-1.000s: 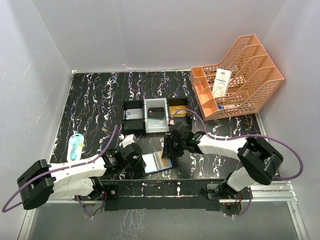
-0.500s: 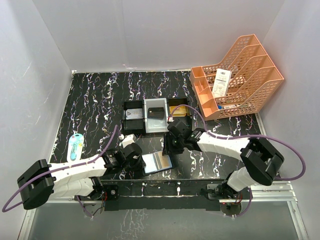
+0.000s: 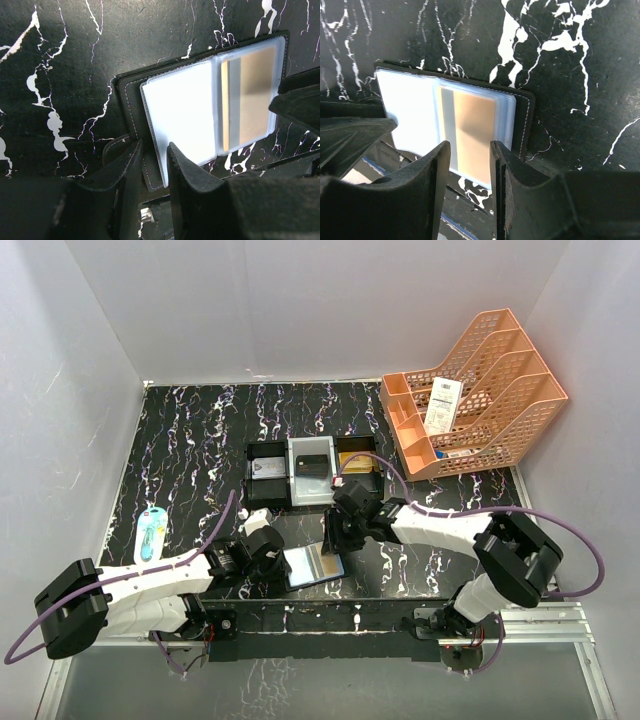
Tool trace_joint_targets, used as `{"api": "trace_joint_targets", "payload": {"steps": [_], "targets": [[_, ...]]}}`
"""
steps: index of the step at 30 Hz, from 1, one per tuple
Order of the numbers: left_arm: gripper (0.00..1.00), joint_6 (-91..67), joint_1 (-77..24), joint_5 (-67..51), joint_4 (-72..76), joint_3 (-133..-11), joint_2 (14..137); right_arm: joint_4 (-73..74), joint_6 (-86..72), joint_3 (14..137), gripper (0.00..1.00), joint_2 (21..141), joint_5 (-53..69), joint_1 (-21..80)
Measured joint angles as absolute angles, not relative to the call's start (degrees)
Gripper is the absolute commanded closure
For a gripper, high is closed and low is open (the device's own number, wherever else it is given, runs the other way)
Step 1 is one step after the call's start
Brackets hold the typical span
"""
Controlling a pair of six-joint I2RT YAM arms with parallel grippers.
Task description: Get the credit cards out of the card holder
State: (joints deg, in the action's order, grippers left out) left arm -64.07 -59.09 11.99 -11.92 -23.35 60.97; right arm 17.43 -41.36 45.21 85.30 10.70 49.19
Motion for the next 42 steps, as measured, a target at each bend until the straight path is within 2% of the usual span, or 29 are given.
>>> {"api": "trace_joint_targets", "payload": {"steps": [13, 29, 42], "targets": [[0.76, -64.07, -59.09, 11.99, -11.94, -23.35, 60.95, 17.65, -41.34, 45.10, 0.66, 87.11, 9.26, 50.19], [0.77, -63.90, -59.09, 11.70, -11.94, -23.35, 61.04, 12.84, -43.27, 45.10, 0.67, 87.13, 15.59, 50.89], [0.77, -63.88, -59.09, 11.70, -11.94, -23.33, 60.99, 18.22, -43.18, 45.10, 0.64, 85.58, 8.62, 50.89]]}}
